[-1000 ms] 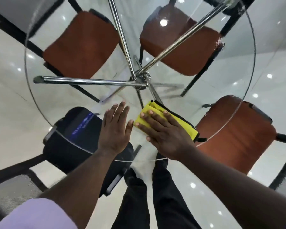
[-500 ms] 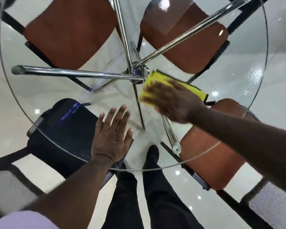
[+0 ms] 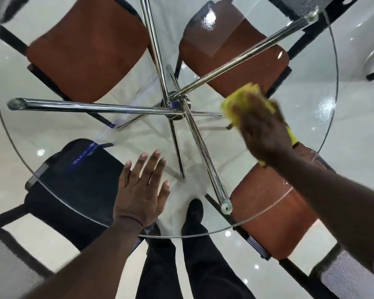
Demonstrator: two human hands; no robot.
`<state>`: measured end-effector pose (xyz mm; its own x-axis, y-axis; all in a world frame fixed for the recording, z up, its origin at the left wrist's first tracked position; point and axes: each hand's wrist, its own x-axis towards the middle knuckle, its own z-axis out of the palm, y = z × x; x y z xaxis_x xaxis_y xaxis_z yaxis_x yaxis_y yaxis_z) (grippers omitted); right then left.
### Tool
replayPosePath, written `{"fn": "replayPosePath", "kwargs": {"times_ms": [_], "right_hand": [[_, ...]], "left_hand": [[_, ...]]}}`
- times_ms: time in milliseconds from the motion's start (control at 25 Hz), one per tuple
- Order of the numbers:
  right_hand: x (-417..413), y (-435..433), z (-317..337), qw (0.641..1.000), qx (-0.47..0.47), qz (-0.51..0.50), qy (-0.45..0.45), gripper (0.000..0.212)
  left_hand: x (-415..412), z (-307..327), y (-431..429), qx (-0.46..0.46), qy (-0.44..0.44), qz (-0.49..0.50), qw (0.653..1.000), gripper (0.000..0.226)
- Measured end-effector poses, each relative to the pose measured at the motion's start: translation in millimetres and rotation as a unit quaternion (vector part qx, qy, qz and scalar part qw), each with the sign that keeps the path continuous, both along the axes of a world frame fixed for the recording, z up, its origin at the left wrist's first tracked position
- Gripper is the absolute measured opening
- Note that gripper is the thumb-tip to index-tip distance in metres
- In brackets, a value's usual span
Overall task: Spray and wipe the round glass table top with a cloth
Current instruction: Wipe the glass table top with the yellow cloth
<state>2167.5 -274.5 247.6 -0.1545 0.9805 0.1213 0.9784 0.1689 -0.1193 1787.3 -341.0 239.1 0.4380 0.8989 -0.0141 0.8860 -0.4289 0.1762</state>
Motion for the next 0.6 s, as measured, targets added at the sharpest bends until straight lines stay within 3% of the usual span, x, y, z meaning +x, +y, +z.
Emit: {"fn": "replayPosePath", "kwargs": {"times_ms": [80,120,160,240,280,320,360,400,440,520,560,600], "right_hand": [[-29,42,8,0.947,-0.019,-0.311,0.074,0.056],[-55,46,12,0.922,-0.043,-0.372,0.1,0.057],[-83,38,14,0.938,-0.029,-0.329,0.104,0.056],[-125,-8,4,0.998,-0.043,-0.004,0.054,0.051],[-124,-21,4,0.984,-0.076,0.159,0.018,0.051],[-107,-12,6,0.963,-0.076,0.257,0.004,0.051],[-87,7,2,0.965,-0.057,0.255,-0.003,0.051],[-64,30,-3,0.986,-0.038,0.159,0.0,0.051],[-41,52,1,1.0,-0.016,0.001,0.018,0.052],[-30,56,7,0.953,-0.002,-0.297,0.068,0.055],[-46,35,10,0.917,-0.016,-0.388,0.092,0.057],[-67,5,15,0.909,-0.022,-0.405,0.098,0.058]], "left_hand": [[2,2,1,-0.004,0.008,0.007,1.0,0.061],[2,4,1,-0.014,0.005,0.01,1.0,0.061],[2,5,1,-0.02,0.0,0.01,1.0,0.061],[2,9,1,-0.013,0.001,0.008,1.0,0.061],[2,9,2,-0.009,0.005,0.007,1.0,0.061],[3,8,2,-0.005,0.004,0.01,1.0,0.061],[3,6,1,-0.002,0.001,0.009,1.0,0.061],[2,2,0,-0.002,-0.002,0.007,1.0,0.062],[2,3,1,-0.004,-0.004,0.006,1.0,0.062],[2,1,4,-0.004,0.002,0.009,1.0,0.063],[1,2,3,-0.009,0.006,0.01,1.0,0.063],[0,3,1,-0.018,0.004,0.009,1.0,0.063]]}}
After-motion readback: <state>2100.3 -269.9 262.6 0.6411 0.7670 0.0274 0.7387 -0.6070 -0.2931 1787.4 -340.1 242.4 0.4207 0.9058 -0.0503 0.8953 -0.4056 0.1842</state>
